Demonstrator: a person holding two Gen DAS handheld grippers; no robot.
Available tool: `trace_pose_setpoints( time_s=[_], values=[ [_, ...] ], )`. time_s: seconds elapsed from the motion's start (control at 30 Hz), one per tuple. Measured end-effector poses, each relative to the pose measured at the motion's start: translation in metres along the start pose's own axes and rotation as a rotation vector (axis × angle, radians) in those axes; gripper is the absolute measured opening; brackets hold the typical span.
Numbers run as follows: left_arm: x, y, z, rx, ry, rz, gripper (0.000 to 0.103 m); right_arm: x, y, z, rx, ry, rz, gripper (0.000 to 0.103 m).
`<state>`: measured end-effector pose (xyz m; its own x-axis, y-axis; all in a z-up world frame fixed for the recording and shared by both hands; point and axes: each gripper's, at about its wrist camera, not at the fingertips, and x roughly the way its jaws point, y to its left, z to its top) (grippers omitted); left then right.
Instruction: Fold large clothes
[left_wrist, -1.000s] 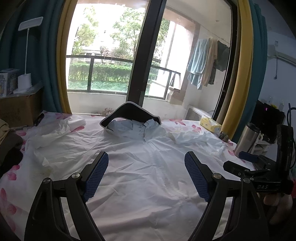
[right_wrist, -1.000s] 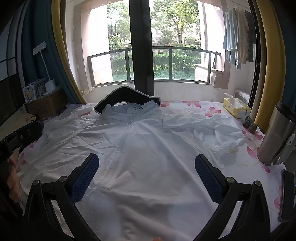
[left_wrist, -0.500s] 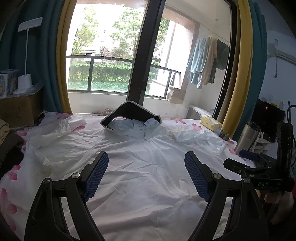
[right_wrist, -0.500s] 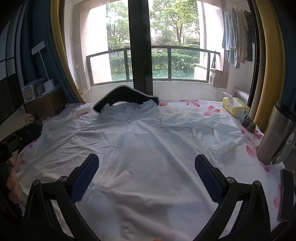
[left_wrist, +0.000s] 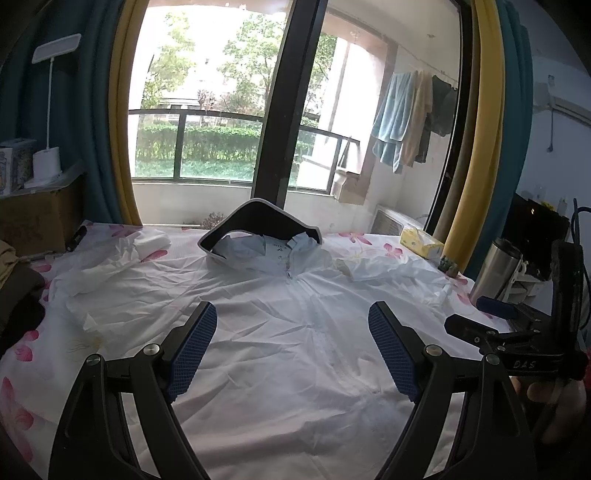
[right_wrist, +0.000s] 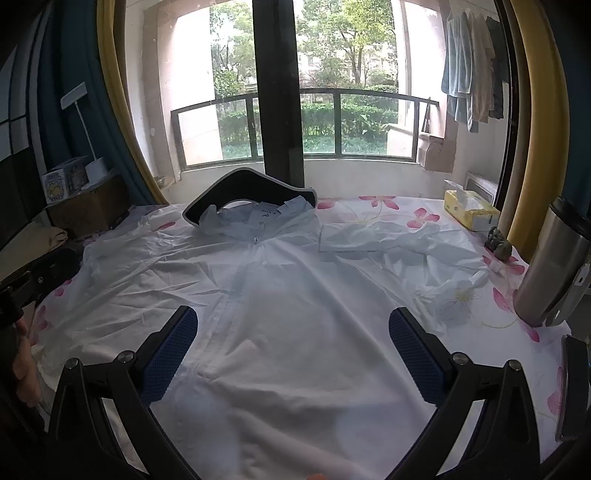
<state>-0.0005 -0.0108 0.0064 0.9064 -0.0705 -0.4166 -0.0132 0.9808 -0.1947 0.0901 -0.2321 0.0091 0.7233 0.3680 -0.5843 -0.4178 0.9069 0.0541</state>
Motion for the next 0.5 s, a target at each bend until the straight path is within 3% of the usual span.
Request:
trace_pose_setpoints(
  time_s=[0.33, 0.5],
  values=[
    [0.014, 0.0, 0.008, 0.01, 0.016, 0.009, 0.087, 0.01, -0.005, 0.005, 0.007, 0.003, -0.003, 0.102],
    [0.029, 0.002, 0.015, 0.004, 0.038, -0.022, 0.087, 0.019, -0.016, 0.011, 0.01, 0.013, -0.006, 0.102]
  ],
)
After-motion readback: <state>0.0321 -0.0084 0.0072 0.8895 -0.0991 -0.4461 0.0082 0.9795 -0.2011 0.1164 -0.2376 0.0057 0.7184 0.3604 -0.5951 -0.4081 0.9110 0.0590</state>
